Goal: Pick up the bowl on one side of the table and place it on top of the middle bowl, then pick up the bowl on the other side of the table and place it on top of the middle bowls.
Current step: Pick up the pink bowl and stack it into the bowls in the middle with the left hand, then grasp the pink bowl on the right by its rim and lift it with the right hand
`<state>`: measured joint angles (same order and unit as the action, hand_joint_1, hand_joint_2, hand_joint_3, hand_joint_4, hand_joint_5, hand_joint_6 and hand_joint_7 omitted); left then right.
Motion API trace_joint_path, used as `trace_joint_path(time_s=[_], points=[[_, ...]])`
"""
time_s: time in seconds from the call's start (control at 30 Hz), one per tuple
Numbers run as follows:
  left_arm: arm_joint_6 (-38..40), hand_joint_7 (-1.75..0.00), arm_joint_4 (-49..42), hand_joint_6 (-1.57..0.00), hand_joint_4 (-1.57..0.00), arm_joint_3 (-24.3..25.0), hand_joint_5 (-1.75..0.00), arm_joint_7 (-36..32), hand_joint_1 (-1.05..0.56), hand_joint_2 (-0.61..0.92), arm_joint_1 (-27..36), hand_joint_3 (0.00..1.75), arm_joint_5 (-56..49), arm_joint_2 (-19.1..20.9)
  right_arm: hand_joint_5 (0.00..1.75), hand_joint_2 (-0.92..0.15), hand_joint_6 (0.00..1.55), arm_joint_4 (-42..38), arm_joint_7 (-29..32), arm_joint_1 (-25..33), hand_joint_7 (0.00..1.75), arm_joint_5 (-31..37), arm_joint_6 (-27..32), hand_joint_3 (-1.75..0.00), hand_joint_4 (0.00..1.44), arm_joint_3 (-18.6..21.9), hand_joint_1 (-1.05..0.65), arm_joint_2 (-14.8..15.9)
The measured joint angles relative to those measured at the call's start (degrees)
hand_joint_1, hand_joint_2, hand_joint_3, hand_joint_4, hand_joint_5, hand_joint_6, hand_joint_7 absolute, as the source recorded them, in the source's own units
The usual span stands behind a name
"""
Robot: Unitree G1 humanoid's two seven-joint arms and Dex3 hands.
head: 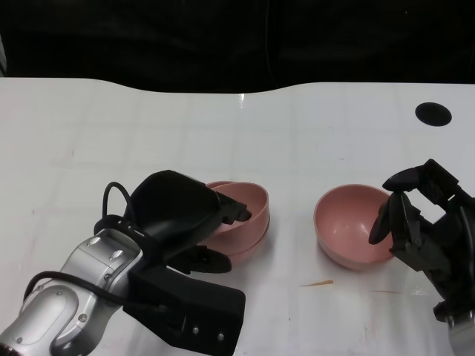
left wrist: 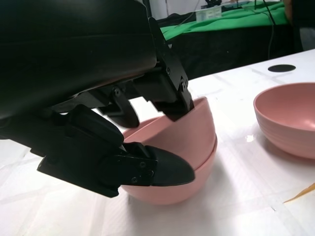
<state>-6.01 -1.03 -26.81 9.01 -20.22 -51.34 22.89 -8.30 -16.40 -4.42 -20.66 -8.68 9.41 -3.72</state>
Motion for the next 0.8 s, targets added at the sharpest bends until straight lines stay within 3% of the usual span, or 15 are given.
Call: trace_joint_path(time_s=[0.27,0.5,0.8], points=[[-0.39,0.0,-0.14,-0.36,-0.21,0.63,0.0,-0.95,-1.01,0.92,1.19,0.71,0.54,-0.02,1.73,-0.6,0.76,-0.05,-0.06,-0.06,1.46,-0.01,0.02,-0.99,0.84,0.01,-0.08,0.13],[-1.71,-0.02,-0.58,-0.39,-0.25,1.23,-0.02,-3.39,-0.97,0.92,1.97,0.68,0.73,-0.01,1.73,-0.6,0.76,-1.41,-0.15,-0.1,1.45,-0.03,-0.81,-1.0,0.85,0.02,-0.07,0.11],[-1.58,-0.01,0.43,-0.42,-0.27,6.39,-0.02,-4.84,-0.96,0.92,6.15,0.74,7.27,-0.94,1.74,-0.59,0.75,-1.94,-1.38,-0.32,1.46,-0.09,-1.68,-1.0,0.83,0.3,-0.08,0.82]])
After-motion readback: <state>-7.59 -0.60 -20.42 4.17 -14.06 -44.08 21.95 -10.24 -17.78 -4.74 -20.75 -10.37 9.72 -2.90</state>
